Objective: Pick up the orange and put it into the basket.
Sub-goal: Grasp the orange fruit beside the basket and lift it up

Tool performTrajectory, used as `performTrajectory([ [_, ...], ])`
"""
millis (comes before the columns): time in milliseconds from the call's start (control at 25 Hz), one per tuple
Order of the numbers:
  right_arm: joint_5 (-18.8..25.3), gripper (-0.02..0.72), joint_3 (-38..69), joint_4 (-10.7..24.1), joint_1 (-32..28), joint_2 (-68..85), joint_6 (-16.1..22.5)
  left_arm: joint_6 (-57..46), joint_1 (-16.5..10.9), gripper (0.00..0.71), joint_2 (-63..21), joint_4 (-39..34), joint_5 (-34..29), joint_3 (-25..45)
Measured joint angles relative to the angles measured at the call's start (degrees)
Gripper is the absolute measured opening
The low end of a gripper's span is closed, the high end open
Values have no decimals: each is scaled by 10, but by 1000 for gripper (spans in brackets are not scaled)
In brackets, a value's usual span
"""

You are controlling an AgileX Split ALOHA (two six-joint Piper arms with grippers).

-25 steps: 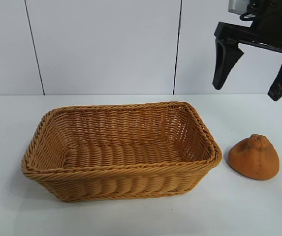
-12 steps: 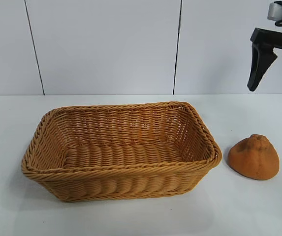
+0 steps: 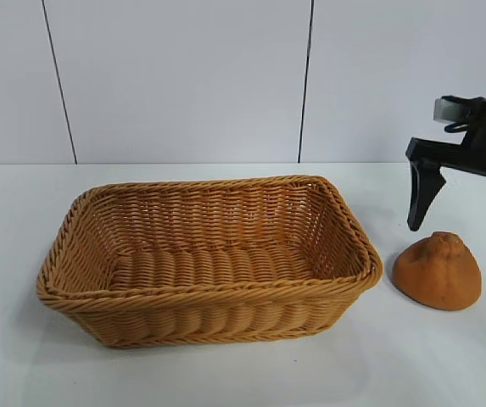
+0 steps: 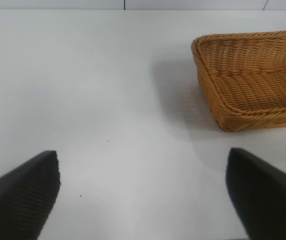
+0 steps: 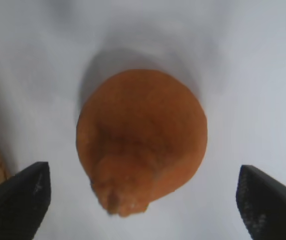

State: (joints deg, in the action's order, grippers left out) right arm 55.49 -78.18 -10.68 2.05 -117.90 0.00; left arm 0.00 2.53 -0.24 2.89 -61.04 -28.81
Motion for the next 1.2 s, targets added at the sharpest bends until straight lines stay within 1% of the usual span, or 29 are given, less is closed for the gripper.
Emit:
performTrajectory([
  [120,-24,694,0,-10,0,-33,-3,0,0,645,0,0,0,0],
  [240,-26,694,0,-12,5,-52,-7,0,0,645,0,0,0,0],
  [280,-29,682,0,-13,5,-52,-8,0,0,645,0,0,0,0],
  [320,-31,645,0,-15,6,-52,-9,0,0,645,0,0,0,0],
  [400,-32,540,0,-16,6,-52,-10,0,0,645,0,0,0,0],
  [520,-24,332,0,-14,6,-52,-10,0,0,645,0,0,0,0],
  [640,-14,152,-1,-18,7,-51,-10,0,0,645,0,0,0,0],
  [680,-12,112,-2,-18,7,-48,-11,0,0,645,0,0,0,0],
  [720,-8,88,-2,-18,7,-45,-12,0,0,645,0,0,0,0],
  [1000,-2,82,-1,-18,7,-5,-14,0,0,645,0,-1,0,0],
  [1040,10,82,0,-18,7,22,-14,0,0,645,0,-1,0,0],
  [1200,28,82,1,-20,7,94,-14,0,0,645,0,-1,0,0],
])
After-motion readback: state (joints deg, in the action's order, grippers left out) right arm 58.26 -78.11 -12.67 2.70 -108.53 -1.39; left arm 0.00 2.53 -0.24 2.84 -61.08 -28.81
